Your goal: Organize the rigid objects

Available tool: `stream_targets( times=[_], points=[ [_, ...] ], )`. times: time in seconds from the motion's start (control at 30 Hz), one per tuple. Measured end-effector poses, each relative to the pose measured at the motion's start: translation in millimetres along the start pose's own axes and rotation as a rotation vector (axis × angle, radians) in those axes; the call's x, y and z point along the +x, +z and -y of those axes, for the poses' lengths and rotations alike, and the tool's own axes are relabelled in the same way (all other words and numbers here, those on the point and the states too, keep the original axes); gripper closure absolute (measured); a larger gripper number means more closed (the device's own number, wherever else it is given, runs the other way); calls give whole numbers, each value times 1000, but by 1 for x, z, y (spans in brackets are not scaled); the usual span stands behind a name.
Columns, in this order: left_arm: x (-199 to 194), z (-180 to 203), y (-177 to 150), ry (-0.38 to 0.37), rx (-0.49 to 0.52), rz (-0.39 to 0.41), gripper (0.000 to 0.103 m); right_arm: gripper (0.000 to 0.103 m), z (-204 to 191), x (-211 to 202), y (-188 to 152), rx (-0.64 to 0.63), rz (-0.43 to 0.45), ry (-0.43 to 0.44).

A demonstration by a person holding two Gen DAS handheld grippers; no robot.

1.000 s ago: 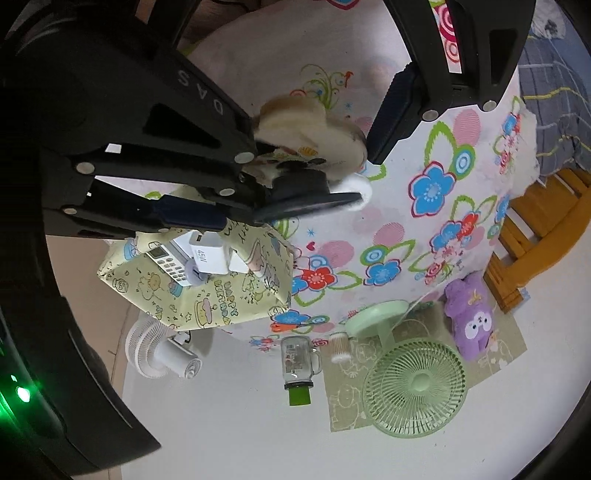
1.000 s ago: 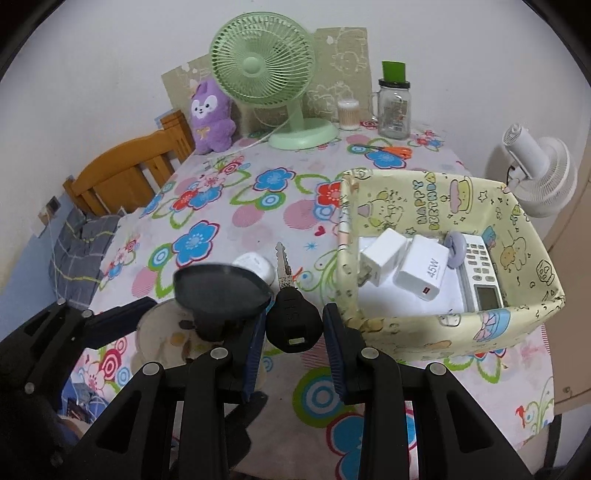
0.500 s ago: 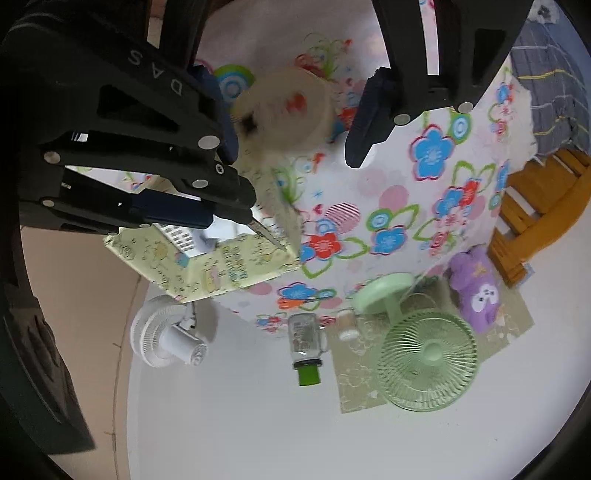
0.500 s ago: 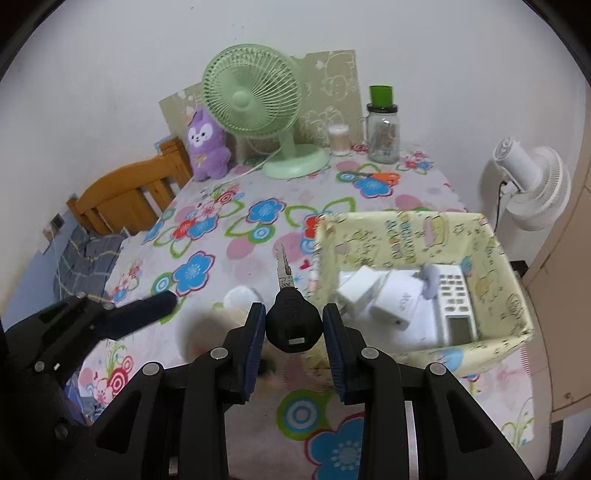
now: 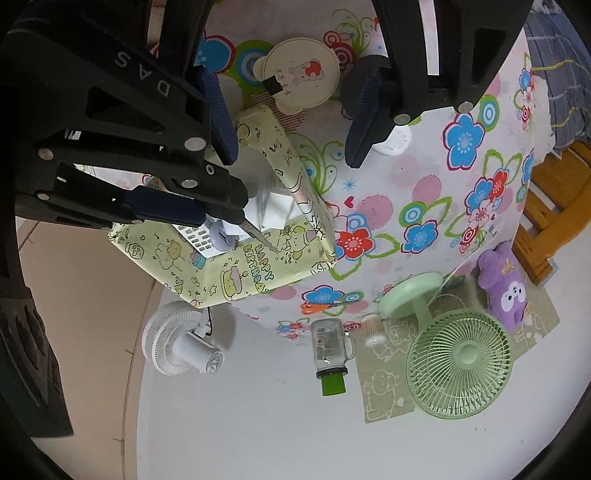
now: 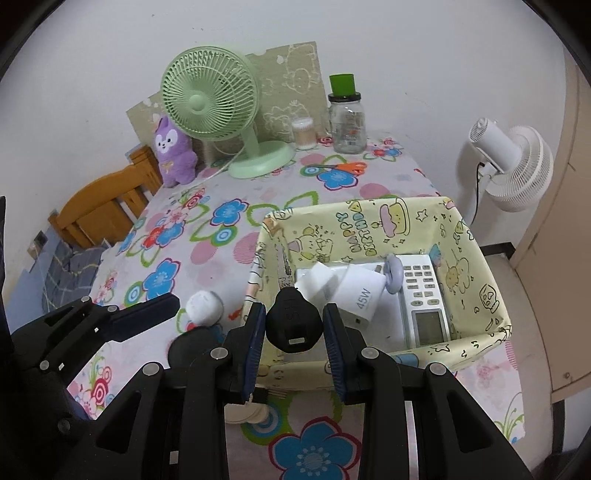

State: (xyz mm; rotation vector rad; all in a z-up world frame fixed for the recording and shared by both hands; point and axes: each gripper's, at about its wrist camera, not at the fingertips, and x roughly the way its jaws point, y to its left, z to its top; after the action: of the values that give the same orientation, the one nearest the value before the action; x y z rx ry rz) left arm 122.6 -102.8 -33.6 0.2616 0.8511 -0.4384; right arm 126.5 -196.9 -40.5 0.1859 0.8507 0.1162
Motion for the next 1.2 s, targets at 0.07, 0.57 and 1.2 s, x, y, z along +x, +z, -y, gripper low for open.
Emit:
stream_targets(
  times=[0.07,0.57,1.2],
  points=[
    [0,0,-2,3,-1,-4,40,69,1,3,-1,5,-5,-2],
    [-20,-6,-34,-6,-34,25,23,69,-16,-17,-30,-10,22,-30],
    [8,-6,-93,-13,-100,-23,11,69,-19,-16,-98,-3,21,-80]
  ],
)
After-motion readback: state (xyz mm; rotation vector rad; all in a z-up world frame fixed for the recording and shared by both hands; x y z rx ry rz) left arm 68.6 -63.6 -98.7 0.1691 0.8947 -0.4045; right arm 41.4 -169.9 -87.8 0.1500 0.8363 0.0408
